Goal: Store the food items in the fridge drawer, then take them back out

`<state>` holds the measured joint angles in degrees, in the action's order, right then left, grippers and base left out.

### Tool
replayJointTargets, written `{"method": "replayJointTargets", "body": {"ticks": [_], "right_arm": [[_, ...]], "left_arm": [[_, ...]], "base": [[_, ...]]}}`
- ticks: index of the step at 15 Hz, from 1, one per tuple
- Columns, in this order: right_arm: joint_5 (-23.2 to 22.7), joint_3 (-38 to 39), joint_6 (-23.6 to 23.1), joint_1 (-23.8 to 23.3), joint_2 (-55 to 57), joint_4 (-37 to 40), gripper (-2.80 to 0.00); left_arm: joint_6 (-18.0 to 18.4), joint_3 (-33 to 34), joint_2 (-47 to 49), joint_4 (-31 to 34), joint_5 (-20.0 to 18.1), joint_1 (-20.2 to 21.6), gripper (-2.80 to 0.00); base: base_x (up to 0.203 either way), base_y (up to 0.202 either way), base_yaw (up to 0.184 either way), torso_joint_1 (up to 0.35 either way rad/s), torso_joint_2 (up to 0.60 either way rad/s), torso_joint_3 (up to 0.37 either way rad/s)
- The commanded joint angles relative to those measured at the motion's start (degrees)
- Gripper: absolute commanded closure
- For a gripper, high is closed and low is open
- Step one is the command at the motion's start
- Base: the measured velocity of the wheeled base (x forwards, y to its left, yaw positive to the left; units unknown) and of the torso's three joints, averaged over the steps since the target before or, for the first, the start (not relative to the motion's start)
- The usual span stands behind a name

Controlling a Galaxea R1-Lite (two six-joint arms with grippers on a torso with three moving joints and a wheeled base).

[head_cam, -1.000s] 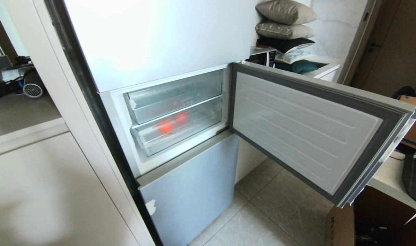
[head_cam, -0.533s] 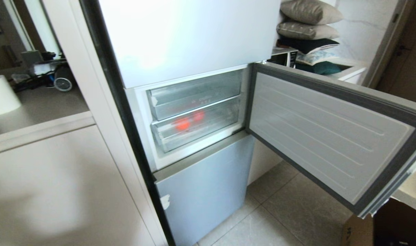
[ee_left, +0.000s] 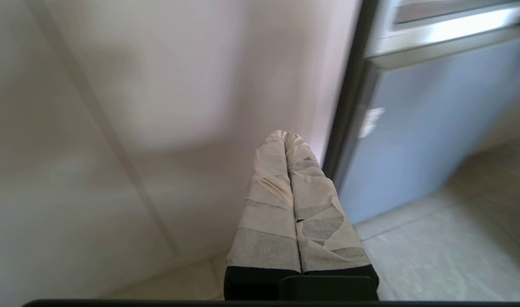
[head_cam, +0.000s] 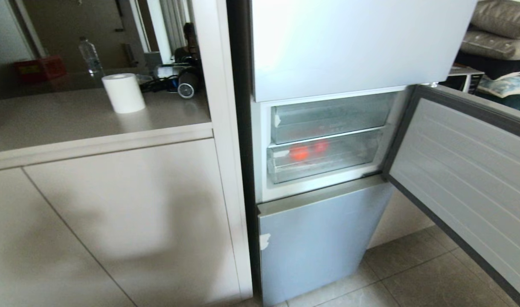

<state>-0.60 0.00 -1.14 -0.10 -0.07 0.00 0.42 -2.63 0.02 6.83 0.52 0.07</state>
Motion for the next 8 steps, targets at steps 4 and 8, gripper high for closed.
{"method": "replayJointTargets", "body": {"ticks": [4,8], "right_arm": [[-0.02,0.00,0.00,0.01,0.07,0.00,0.00],[-0.02,0.00,0.02,0.01,0.07,0.00,0.00]], "left_arm": [[0.02,0.00,0.06,0.03,0.01,0.01,0.00],[0.02,0.00,0.06,0.03,0.01,0.01,0.00]], "base": [[0.001,-0.009,0.175,0.003,0.00,0.004],[0.002,-0.010,0.176,0.003,0.00,0.001]]}}
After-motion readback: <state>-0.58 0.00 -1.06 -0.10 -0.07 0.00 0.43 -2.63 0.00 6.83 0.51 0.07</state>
